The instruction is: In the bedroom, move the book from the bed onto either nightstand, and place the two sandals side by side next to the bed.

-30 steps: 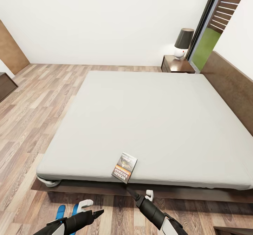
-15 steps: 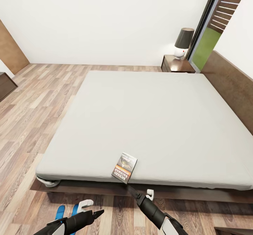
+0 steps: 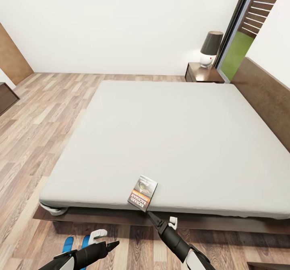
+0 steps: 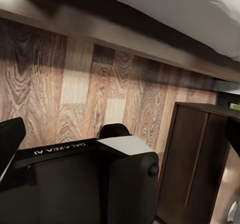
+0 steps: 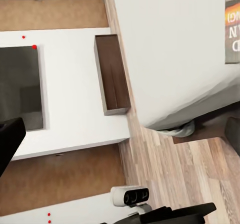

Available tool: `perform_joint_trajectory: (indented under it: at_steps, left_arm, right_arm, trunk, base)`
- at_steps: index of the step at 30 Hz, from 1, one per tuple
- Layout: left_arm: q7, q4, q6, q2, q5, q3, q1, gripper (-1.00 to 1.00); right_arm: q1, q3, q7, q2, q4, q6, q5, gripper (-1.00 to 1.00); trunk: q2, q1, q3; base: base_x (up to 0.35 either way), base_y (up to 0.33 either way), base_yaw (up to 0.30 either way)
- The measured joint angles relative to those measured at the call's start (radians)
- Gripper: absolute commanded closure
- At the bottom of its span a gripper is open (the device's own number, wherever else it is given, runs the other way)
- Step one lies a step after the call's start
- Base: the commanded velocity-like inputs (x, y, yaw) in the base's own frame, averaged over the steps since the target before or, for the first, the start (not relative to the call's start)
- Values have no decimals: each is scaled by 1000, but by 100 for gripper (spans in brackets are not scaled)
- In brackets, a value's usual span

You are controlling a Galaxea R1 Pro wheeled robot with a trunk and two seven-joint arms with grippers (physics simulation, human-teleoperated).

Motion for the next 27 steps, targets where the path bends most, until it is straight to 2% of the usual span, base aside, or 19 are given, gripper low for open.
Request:
perform_joint_trajectory:
  at_steps: [27]
  left_arm:
    - [0,0,0,0,0,0,0,-100]
  right_arm:
    - [0,0,-1,0,1,-1,0,-100]
  trunk:
    - [-189,104,-85]
  base:
    - [0,0,0]
